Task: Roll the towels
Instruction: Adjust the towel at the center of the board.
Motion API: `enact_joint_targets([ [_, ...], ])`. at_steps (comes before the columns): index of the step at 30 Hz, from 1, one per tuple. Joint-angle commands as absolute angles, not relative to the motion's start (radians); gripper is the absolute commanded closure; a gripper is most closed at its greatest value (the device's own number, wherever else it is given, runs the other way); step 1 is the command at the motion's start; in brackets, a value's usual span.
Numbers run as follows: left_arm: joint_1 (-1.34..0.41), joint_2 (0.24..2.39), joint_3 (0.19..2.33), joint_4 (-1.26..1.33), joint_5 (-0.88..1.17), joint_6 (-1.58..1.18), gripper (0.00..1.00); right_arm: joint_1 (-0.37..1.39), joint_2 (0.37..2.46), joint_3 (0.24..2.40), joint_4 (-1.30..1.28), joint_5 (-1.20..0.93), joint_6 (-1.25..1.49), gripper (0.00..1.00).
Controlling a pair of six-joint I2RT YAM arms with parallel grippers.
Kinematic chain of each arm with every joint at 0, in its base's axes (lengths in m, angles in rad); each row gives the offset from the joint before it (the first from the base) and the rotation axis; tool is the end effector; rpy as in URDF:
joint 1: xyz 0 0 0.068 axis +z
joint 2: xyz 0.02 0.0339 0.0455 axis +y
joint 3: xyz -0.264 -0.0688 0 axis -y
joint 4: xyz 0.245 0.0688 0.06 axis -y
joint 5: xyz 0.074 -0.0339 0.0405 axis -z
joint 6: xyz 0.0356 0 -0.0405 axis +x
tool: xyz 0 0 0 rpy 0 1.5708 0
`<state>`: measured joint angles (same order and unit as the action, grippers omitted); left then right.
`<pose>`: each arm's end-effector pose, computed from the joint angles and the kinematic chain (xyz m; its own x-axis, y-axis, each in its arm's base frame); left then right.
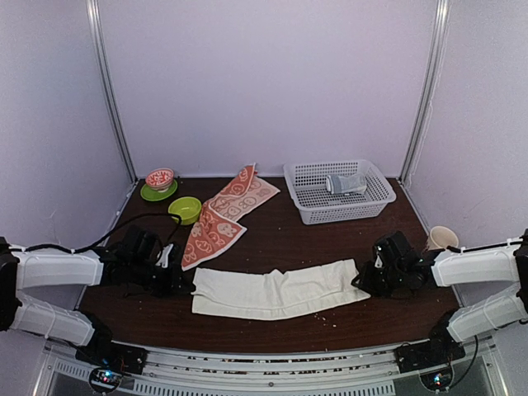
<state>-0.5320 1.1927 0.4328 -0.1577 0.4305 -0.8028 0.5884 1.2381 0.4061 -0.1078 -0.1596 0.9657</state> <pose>0.1701 -0.1174 0.1491 -0.9642 -0.1909 -0.1838 -0.0202 0.7444 -0.6674 0.1695 0.1199 0.1342 -0.8969 0.3777 -0.2300 0.1963 0.8061 0.5582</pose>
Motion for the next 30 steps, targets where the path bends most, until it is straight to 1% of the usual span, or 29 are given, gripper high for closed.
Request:
enact_joint_targets([
  [1,-0.537,1.171,0.428,-0.145,0.434,-0.801,1.0,0.584,1.197,0.397,-0.122,-0.152,0.956,0.85],
  [5,-0.536,1.158,0.43,-0.156,0.431,-0.801,1.0,0.584,1.134,0.402,-0.161,-0.132,0.958,0.92],
  [7,-0.536,1.152,0.433,-0.165,0.429,-0.802,1.0,0.584,1.109,0.405,-0.179,-0.125,0.959,0.99],
  [8,-0.536,1.149,0.435,-0.169,0.428,-0.801,1.0,0.584,1.097,0.407,-0.19,-0.122,0.959,1.0],
  [19,-0.546,1.026,0.476,-0.272,0.435,-0.819,1.0,0.584,0.942,0.437,-0.345,-0.056,0.93,1.0],
  [30,-0.583,0.996,0.467,-0.299,0.422,-0.85,1.0,0.583,0.871,0.404,-0.368,-0.037,0.949,1.0],
])
